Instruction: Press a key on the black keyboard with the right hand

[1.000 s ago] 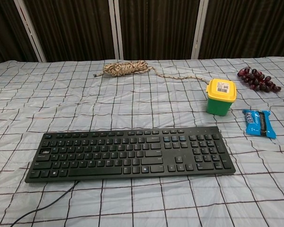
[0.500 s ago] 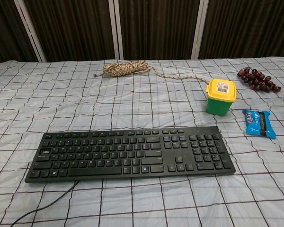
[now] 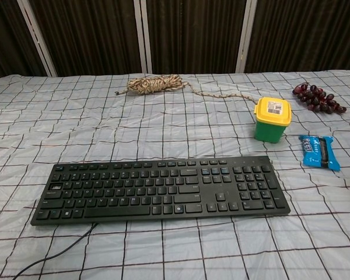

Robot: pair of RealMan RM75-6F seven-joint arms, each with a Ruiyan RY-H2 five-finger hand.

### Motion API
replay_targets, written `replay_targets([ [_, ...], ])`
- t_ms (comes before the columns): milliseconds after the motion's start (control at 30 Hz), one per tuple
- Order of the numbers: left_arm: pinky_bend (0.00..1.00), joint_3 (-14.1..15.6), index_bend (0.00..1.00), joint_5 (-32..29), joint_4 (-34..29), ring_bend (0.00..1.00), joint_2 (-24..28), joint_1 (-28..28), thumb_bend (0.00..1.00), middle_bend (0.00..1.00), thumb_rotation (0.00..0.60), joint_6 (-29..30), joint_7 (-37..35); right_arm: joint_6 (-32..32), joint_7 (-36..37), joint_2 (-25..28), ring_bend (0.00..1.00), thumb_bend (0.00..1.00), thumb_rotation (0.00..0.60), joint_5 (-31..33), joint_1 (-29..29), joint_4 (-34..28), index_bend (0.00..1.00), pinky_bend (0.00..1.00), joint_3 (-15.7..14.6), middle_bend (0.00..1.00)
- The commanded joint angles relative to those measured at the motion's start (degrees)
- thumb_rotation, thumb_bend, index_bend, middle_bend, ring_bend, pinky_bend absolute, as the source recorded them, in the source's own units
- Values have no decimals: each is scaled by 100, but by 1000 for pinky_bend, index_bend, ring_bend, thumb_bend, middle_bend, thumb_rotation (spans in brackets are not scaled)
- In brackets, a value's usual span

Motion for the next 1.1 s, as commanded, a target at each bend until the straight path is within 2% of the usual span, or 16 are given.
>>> replay_targets([
  [33, 0, -23, 0, -3, 6, 0, -6, 2, 0, 0, 600, 29, -30, -325, -188, 54, 570, 168, 600, -250, 331, 13, 102, 570, 23, 636],
  [133, 0, -33, 0, -16, 13, 0, -5, 3, 0, 0, 600, 30, -50, -548, -354, 31, 654, 220, 600, -344, 557, -36, 101, 616, 71, 732],
  [267, 0, -41, 0, -36, 15, 0, 3, 0, 0, 0, 600, 15, -82, -926, -562, -101, 723, 270, 600, -410, 894, -209, 97, 648, 120, 791],
  [400, 0, -47, 0, -40, 16, 0, 12, 2, 0, 0, 600, 18, -117, -1370, -975, -186, 737, 301, 600, -588, 1212, -233, 79, 652, 62, 797],
  [567, 0, -62, 0, -39, 36, 0, 11, 1, 0, 0, 600, 33, -142, -1785, -1098, -356, 737, 309, 600, -619, 1463, -254, 69, 652, -28, 796],
  [1100, 0, -73, 0, -73, 29, 0, 47, -13, 0, 0, 600, -12, -196, -2497, -1896, -1059, 737, 323, 600, 151, 1661, -158, 99, 652, -202, 796],
])
